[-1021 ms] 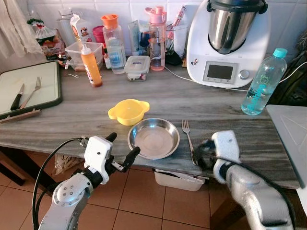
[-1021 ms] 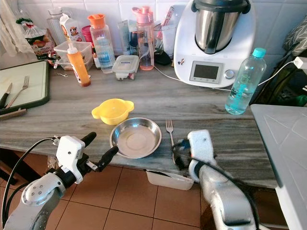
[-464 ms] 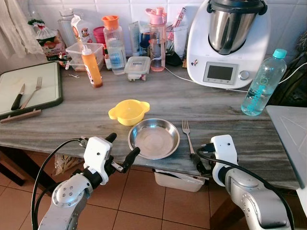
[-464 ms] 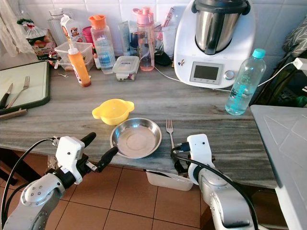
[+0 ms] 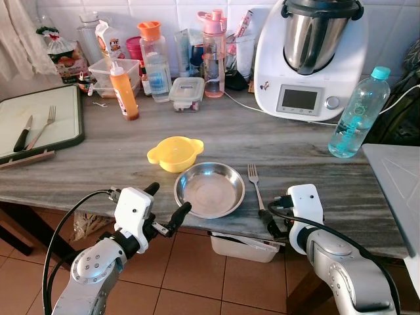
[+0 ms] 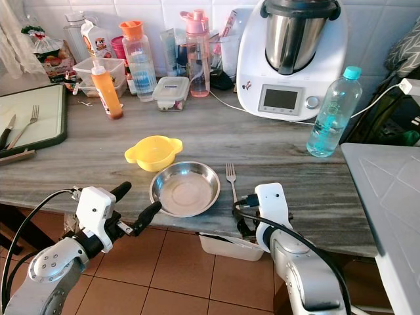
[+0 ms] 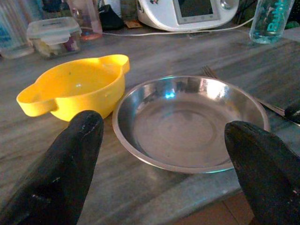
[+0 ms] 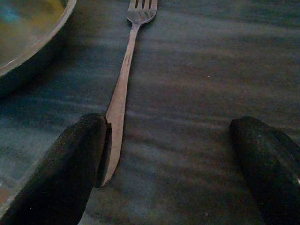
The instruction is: Setting the table
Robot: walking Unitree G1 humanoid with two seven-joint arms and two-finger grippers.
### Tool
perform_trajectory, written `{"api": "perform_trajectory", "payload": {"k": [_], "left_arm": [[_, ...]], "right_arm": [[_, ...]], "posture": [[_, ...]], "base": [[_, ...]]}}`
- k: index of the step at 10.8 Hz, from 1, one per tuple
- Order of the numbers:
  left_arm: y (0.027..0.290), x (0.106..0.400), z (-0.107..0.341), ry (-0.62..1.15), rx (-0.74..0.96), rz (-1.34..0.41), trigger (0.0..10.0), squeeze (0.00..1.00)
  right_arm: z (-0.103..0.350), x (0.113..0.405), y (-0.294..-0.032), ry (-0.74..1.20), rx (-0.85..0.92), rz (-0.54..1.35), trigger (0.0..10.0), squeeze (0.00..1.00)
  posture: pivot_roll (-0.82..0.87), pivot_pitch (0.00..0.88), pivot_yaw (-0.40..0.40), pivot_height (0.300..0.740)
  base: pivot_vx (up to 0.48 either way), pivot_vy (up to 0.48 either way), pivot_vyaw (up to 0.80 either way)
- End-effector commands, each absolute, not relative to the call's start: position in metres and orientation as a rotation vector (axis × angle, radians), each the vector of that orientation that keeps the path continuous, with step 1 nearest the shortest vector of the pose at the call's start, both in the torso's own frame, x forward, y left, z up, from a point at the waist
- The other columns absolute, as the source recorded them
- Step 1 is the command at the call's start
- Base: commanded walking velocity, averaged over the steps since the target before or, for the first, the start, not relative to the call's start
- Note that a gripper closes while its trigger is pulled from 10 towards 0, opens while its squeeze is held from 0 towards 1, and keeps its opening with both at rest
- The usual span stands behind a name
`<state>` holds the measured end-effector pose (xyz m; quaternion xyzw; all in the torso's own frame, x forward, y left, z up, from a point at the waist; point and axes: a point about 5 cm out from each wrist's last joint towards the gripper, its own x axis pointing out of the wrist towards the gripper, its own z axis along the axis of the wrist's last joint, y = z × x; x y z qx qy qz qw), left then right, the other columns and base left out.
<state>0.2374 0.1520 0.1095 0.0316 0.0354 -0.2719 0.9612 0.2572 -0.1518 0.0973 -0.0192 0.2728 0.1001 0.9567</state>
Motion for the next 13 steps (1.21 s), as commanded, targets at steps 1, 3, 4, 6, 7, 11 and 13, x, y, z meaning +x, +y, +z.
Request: {"api": "perform_trajectory", "payload": {"k": [1,3,4,6,7,11,13], "left_arm": [[0.152,0.238,0.112,0.066,0.077,-0.558,10.0,0.00],[0.151,0.237,0.112,0.067,0.076,-0.559,10.0,0.00],[0.151,0.238,0.112,0.068,0.075,-0.559,10.0,0.00],[0.152,0.240,0.109,0.073,0.073,-0.556,10.0,0.00],[0.153,0.240,0.107,0.076,0.071,-0.555,10.0,0.00],[0.155,0.238,0.103,0.080,0.072,-0.556,10.0,0.00],[0.156,0.239,0.099,0.083,0.071,-0.555,10.0,0.00]], "right_arm": [[0.092,0.256,-0.145,0.586,-0.015,0.243,10.0,0.00],[0.094,0.257,-0.141,0.567,0.003,0.263,10.0,0.00],[0.096,0.258,-0.140,0.556,0.008,0.270,10.0,0.00],[0.099,0.258,-0.141,0.545,0.016,0.270,10.0,0.00],[0.099,0.258,-0.141,0.542,0.019,0.271,10.0,0.00],[0.108,0.260,-0.149,0.498,0.017,0.237,10.0,0.00],[0.108,0.257,-0.148,0.495,0.012,0.263,10.0,0.00]], "posture": [[0.04,0.002,0.048,0.740],[0.04,0.001,0.049,0.740],[0.04,0.001,0.048,0.740],[0.04,0.001,0.048,0.740],[0.04,0.001,0.049,0.740],[0.04,0.002,0.052,0.740],[0.04,0.002,0.052,0.740]], "base": [[0.000,0.000,0.00],[0.000,0.000,0.00],[0.000,0.000,0.00],[0.000,0.000,0.00],[0.000,0.000,0.00],[0.000,0.000,0.00],[0.000,0.000,0.00]]}}
